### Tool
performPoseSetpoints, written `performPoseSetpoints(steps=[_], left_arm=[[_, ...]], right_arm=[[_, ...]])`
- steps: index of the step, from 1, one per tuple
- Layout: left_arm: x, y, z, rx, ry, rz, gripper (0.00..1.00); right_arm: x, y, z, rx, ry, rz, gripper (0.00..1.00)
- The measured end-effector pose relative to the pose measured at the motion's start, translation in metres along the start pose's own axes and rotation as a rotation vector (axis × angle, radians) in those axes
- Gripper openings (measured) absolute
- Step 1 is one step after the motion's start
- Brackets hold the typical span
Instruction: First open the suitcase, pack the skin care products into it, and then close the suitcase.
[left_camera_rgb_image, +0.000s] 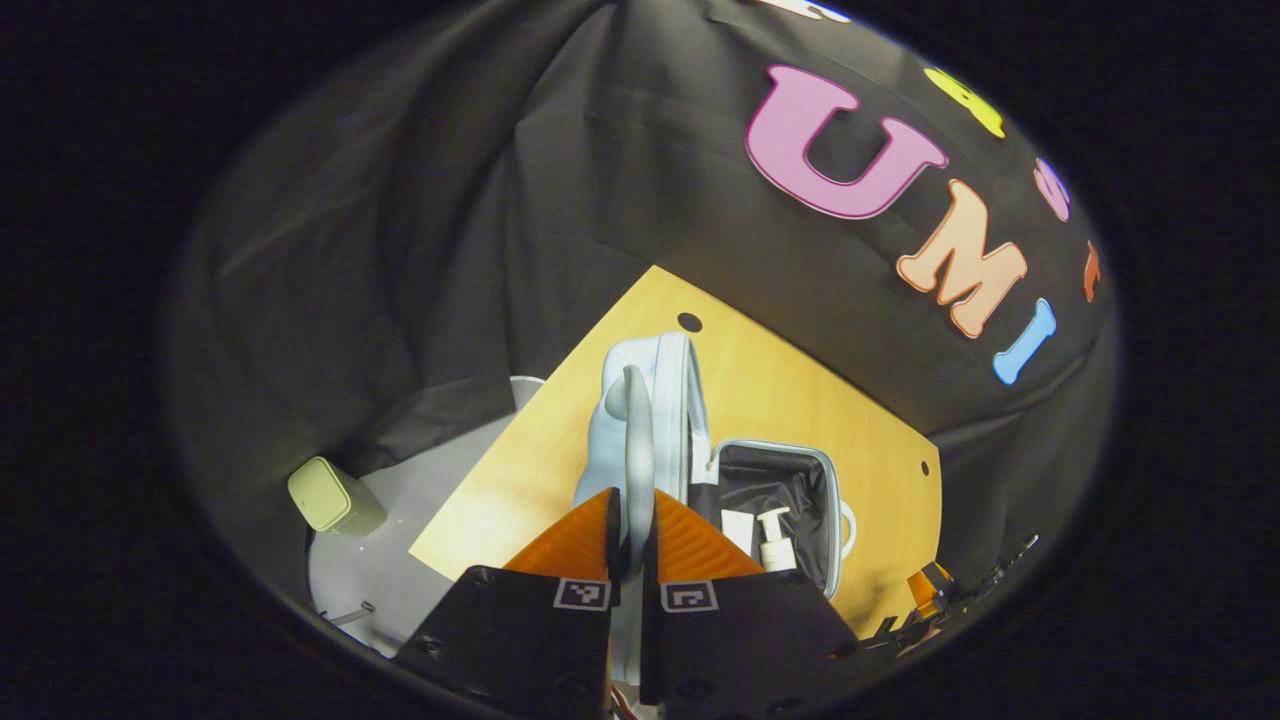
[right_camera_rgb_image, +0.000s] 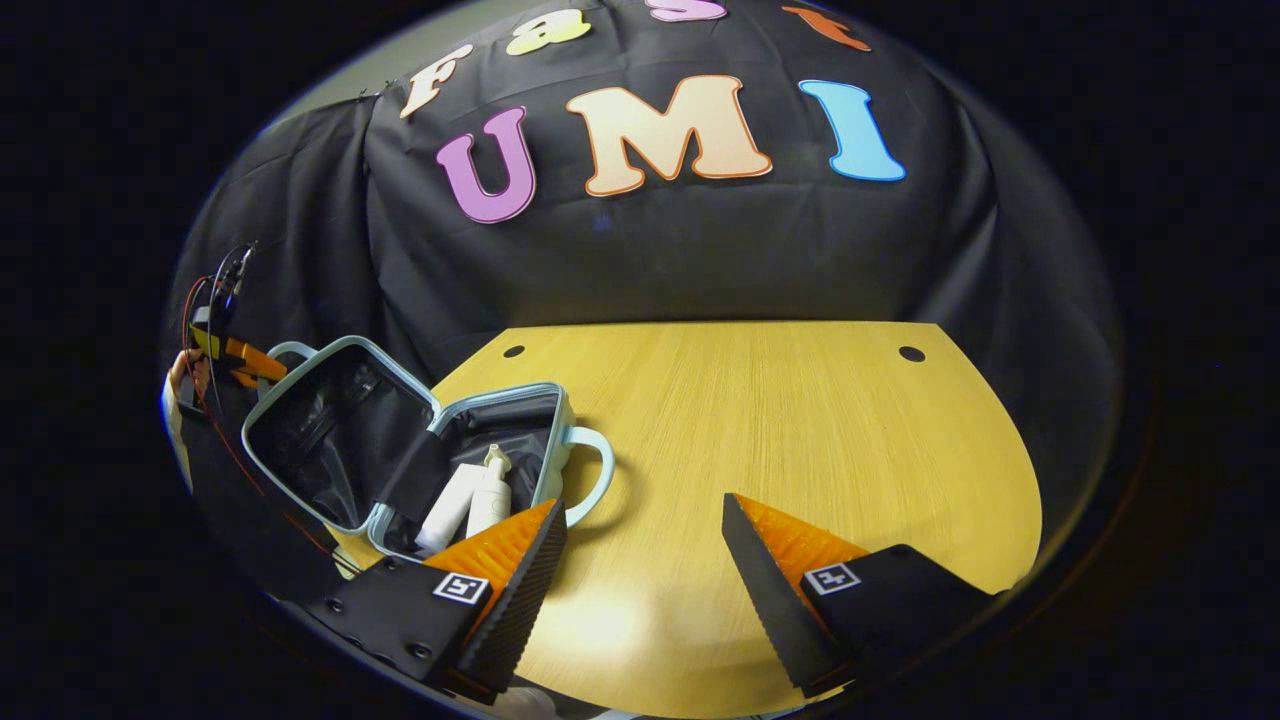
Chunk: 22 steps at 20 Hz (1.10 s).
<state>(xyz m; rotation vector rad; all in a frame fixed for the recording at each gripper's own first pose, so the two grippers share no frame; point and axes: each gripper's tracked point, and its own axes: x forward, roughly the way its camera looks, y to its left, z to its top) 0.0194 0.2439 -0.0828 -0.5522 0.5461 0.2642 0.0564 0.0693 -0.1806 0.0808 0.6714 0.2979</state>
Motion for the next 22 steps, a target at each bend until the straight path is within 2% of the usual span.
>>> performPoseSetpoints(steps=[1,2,3,4,5,6,7,8,9,10,13,14,15,16,22], left_arm=[[-0.004,-0.010,-0.002,0.009,-0.001,0.007,0.07],[-0.008,-0.019,-0.005,0.021,0.001,0.021,0.04],[-0.010,-0.029,-0.008,0.041,-0.002,0.040,0.04],[-0.012,-0.039,-0.010,0.065,-0.011,0.063,0.04],[-0.014,-0.047,-0.011,0.084,-0.016,0.095,0.04],[-0.018,-0.057,-0.013,0.109,-0.021,0.119,0.04],[-0.020,-0.068,-0.015,0.142,-0.025,0.144,0.04],[-0.022,-0.078,-0.015,0.172,-0.029,0.178,0.04],[-0.021,-0.092,-0.019,0.197,-0.031,0.202,0.04],[-0.020,-0.110,-0.023,0.220,-0.024,0.208,0.04],[-0.015,-0.162,-0.036,0.270,-0.012,0.197,0.04],[-0.012,-0.180,-0.041,0.280,-0.005,0.188,0.04],[-0.007,-0.194,-0.049,0.289,0.003,0.175,0.04],[-0.002,-0.210,-0.056,0.295,0.015,0.163,0.04],[0.052,-0.285,-0.105,0.293,0.078,0.063,0.05]], right_arm=[[-0.003,-0.006,-0.001,0.004,-0.003,0.001,0.98],[-0.005,-0.012,0.000,0.009,-0.005,0.002,0.98],[-0.007,-0.019,-0.001,0.014,-0.010,0.003,0.94],[-0.010,-0.025,-0.001,0.019,-0.014,0.005,0.98],[-0.011,-0.032,-0.002,0.026,-0.016,0.007,0.98],[-0.012,-0.039,-0.003,0.031,-0.016,0.011,0.94],[-0.014,-0.048,-0.006,0.031,-0.015,0.012,0.98],[-0.015,-0.058,-0.008,0.031,-0.012,0.013,0.94],[-0.016,-0.068,-0.011,0.030,-0.010,0.015,0.98],[-0.017,-0.077,-0.012,0.033,-0.009,0.018,0.98],[-0.021,-0.102,-0.016,0.053,-0.001,0.038,0.98],[-0.021,-0.111,-0.017,0.062,0.002,0.043,0.94],[-0.023,-0.121,-0.018,0.070,0.003,0.045,0.94],[-0.025,-0.129,-0.017,0.077,0.003,0.047,0.98],[-0.031,-0.159,-0.009,0.123,-0.012,0.051,0.98]])
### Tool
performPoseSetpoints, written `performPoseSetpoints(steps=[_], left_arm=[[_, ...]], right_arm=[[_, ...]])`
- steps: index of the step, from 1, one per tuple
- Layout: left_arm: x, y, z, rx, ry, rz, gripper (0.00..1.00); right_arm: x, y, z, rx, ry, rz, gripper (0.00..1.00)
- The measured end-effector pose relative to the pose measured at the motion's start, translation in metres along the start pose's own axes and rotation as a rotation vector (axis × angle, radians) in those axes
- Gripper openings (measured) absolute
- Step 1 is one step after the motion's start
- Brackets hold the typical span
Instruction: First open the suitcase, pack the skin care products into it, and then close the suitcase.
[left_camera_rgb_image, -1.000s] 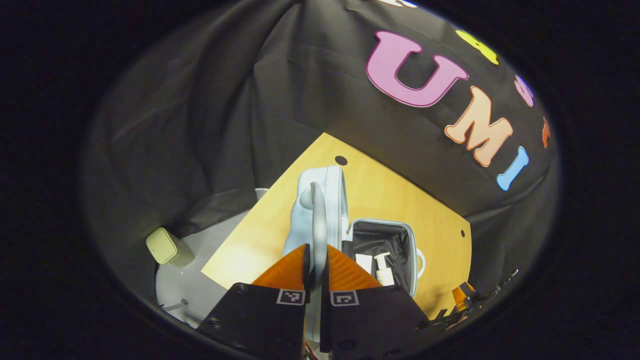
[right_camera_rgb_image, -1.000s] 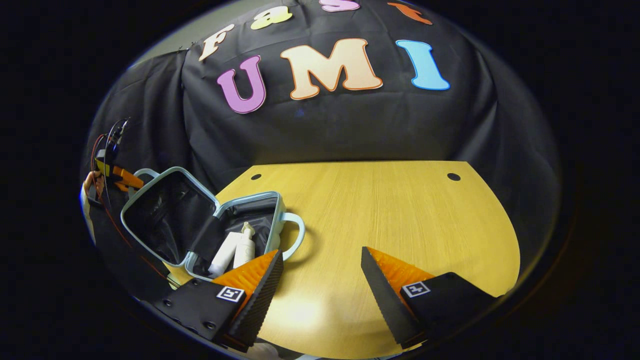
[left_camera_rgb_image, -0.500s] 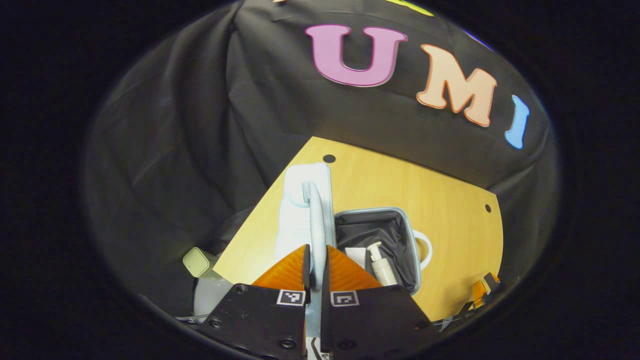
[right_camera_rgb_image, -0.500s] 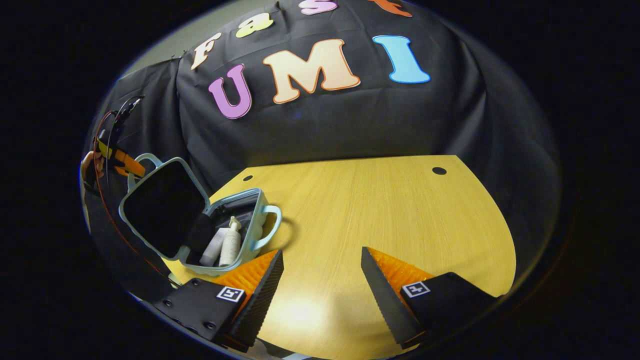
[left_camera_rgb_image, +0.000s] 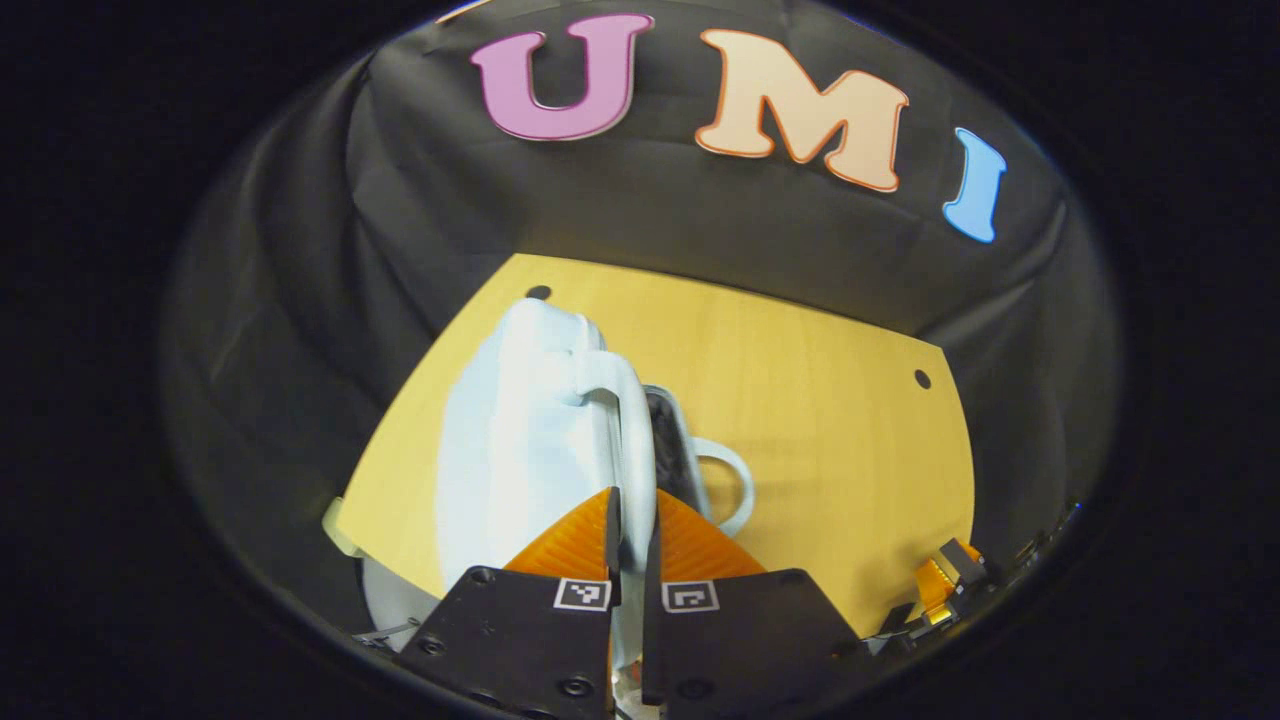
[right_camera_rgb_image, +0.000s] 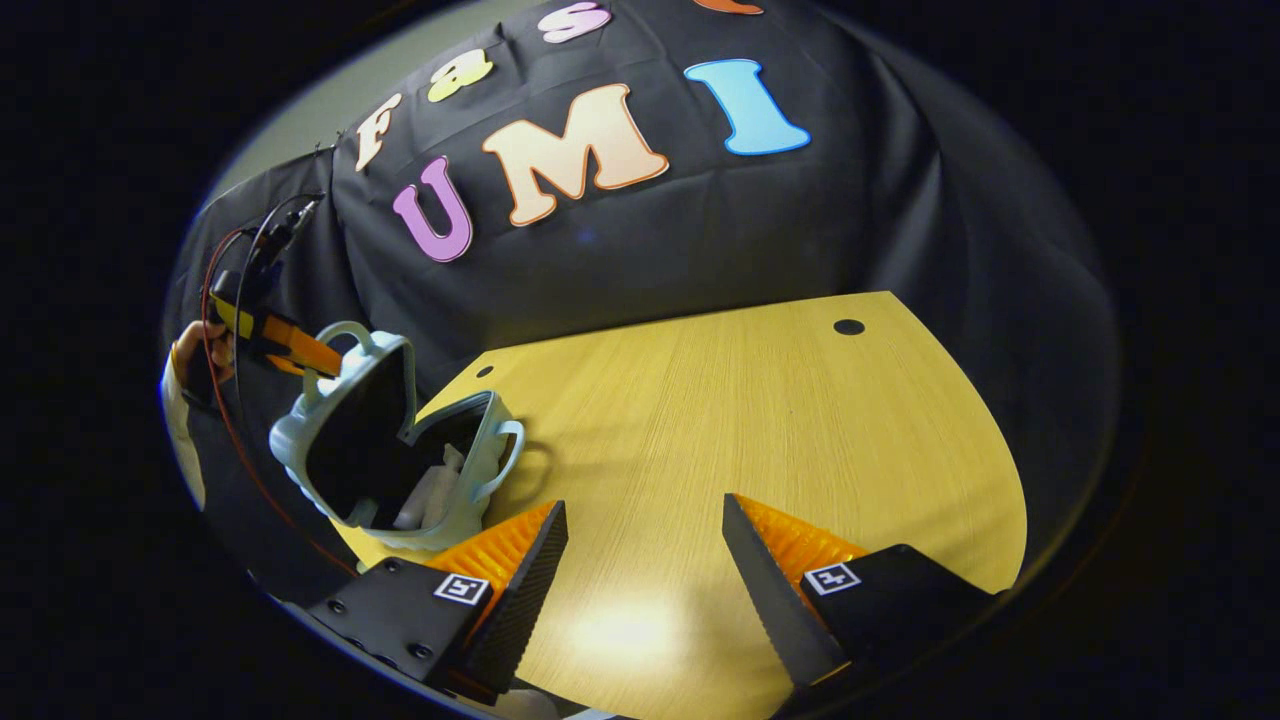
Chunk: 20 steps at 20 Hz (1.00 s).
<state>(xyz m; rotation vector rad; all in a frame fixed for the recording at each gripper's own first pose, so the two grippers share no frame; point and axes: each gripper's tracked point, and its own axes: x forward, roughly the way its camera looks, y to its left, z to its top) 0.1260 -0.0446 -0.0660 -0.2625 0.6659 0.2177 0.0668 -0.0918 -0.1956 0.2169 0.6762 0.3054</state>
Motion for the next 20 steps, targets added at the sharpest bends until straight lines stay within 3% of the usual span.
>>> performPoseSetpoints(steps=[6,12,16,19,20], left_arm=[[0.070,-0.051,-0.044,0.009,0.083,-0.059,0.05],[0.134,-0.065,-0.080,0.008,0.182,-0.026,0.06],[0.149,-0.071,-0.091,0.024,0.211,-0.014,0.06],[0.152,-0.081,-0.097,0.051,0.234,-0.024,0.09],[0.152,-0.083,-0.098,0.049,0.238,-0.028,0.18]], right_arm=[[-0.001,-0.004,0.006,0.023,-0.012,0.005,0.98],[-0.004,-0.003,0.005,0.010,-0.012,-0.005,0.98],[-0.005,-0.001,0.003,0.003,-0.013,-0.023,0.98],[-0.004,0.006,0.007,0.013,-0.029,-0.026,0.98],[-0.004,0.008,0.009,0.014,-0.034,-0.026,0.98]])
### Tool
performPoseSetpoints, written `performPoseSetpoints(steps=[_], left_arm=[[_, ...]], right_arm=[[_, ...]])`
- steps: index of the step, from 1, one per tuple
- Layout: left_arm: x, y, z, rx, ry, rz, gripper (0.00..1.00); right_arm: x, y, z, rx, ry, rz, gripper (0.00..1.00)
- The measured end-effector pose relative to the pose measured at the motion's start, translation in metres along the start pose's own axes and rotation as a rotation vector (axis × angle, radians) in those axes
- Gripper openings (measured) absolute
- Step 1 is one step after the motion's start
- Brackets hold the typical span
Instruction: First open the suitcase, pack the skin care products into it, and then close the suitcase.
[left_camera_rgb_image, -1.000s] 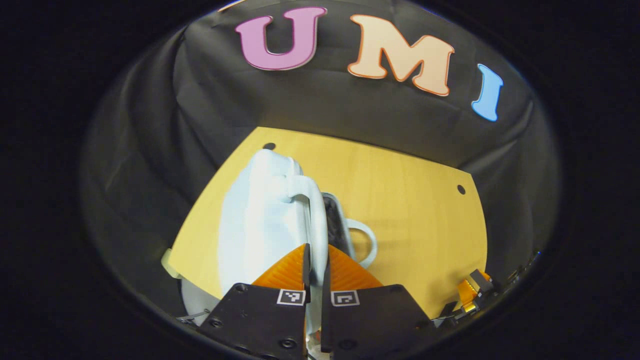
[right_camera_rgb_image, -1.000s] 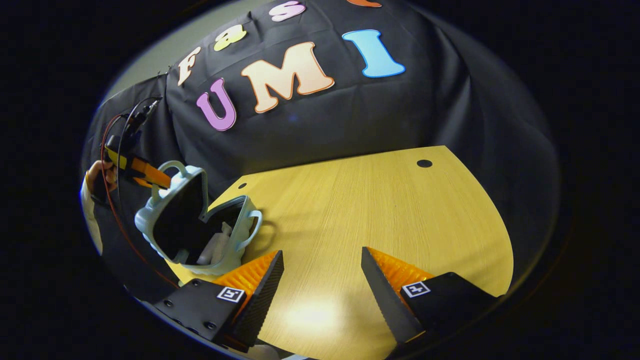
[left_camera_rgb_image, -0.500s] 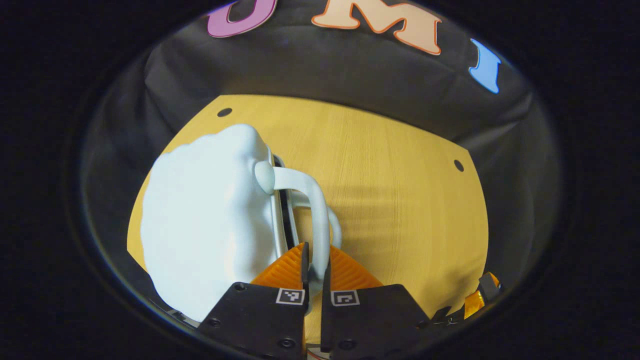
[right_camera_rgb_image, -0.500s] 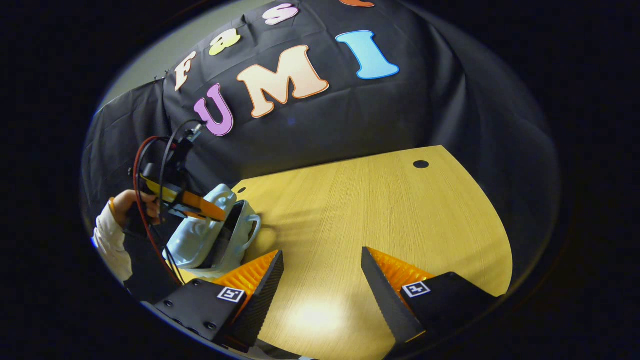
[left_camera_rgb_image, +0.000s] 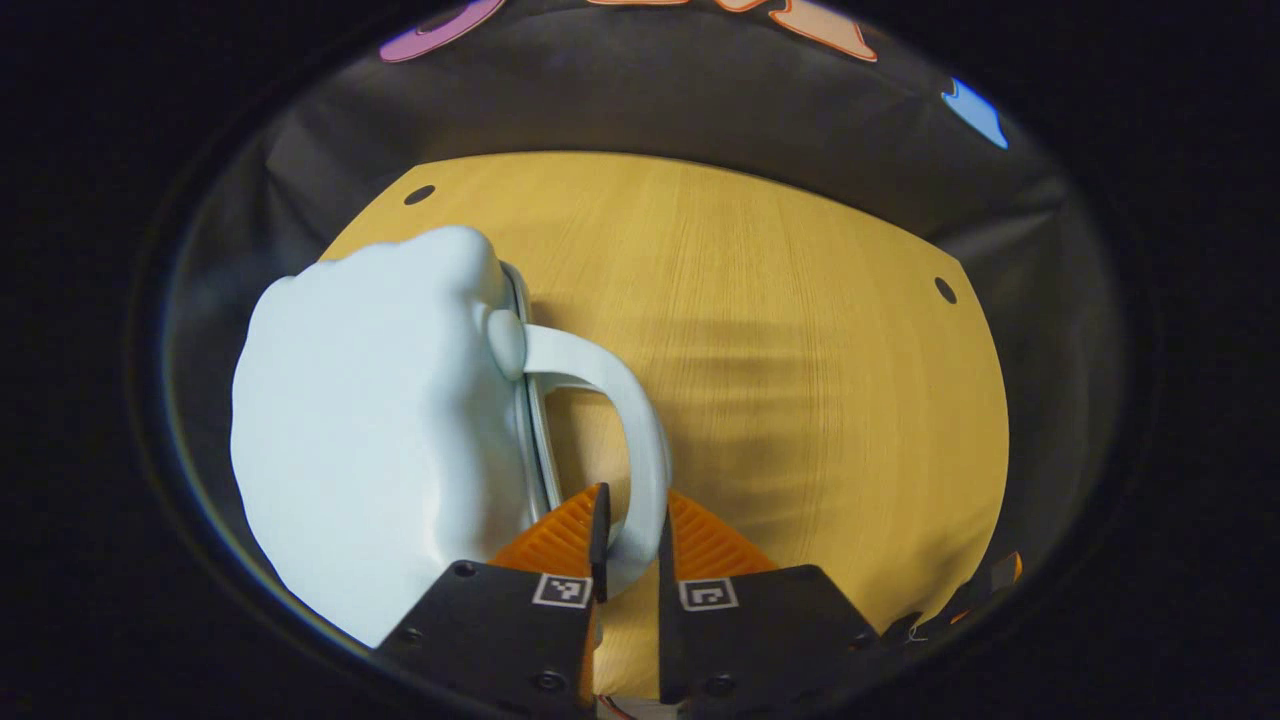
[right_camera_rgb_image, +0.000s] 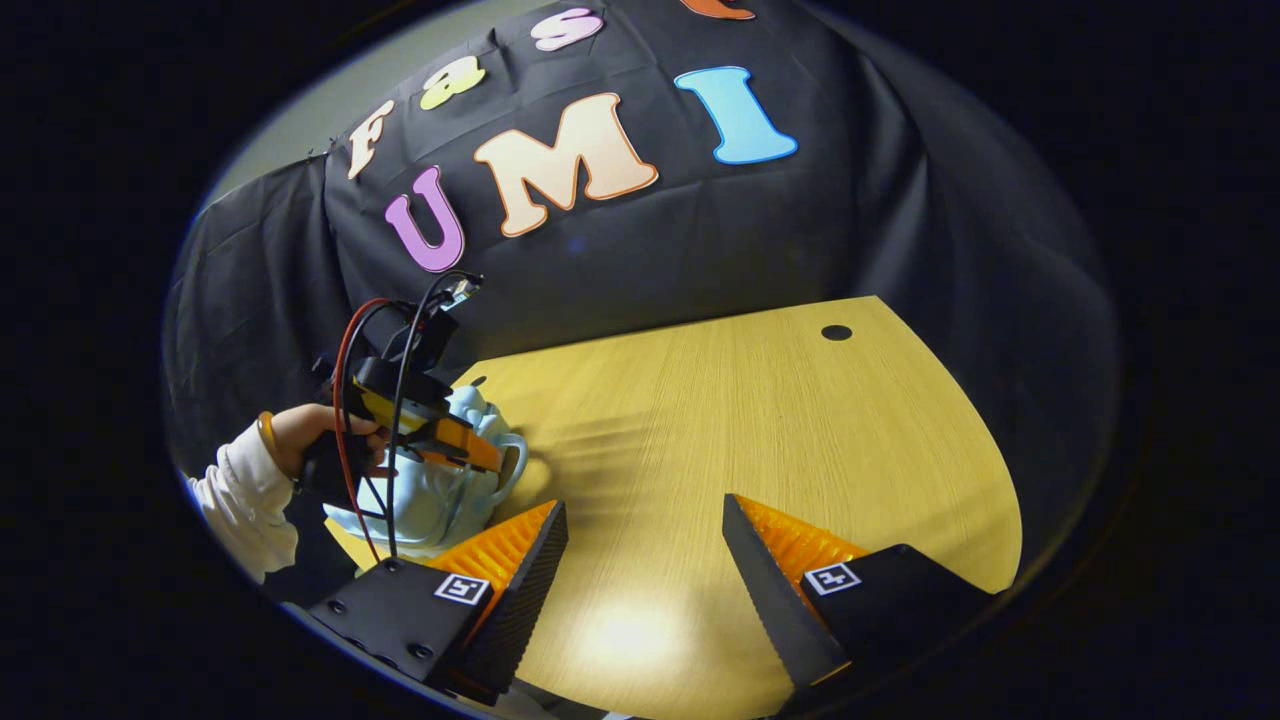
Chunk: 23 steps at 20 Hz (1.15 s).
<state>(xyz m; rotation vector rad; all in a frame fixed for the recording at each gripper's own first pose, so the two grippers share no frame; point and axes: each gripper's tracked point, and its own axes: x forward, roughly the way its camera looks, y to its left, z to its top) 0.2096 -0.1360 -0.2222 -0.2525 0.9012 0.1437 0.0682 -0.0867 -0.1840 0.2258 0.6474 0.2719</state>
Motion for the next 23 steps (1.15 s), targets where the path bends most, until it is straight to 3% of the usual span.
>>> performPoseSetpoints(steps=[3,4,6,8,15,20,21,23], left_arm=[[-0.005,-0.007,-0.001,-0.026,0.013,-0.032,0.41],[-0.010,-0.011,-0.002,-0.038,0.019,-0.044,0.59],[-0.018,-0.016,-0.005,-0.029,0.034,-0.053,0.81],[-0.039,-0.009,-0.010,0.007,0.033,-0.041,0.88],[-0.100,0.019,-0.014,0.189,-0.092,0.014,0.94],[-0.142,0.043,-0.014,0.182,-0.234,-0.029,0.94],[-0.147,0.051,-0.010,0.181,-0.284,-0.022,0.94],[-0.154,0.067,-0.002,0.182,-0.373,-0.005,0.94]], right_arm=[[0.000,0.004,0.007,-0.002,-0.016,-0.005,0.98],[-0.001,0.006,0.011,0.001,-0.024,-0.007,0.98],[-0.002,0.009,0.016,0.008,-0.041,-0.013,0.98],[-0.005,0.013,0.023,0.012,-0.060,-0.021,0.98],[-0.018,0.037,0.042,0.016,-0.116,-0.018,0.98],[-0.030,0.072,0.049,0.013,-0.159,0.004,0.98],[-0.033,0.079,0.050,0.020,-0.172,0.011,0.93],[-0.037,0.091,0.051,0.019,-0.198,0.009,0.98]])
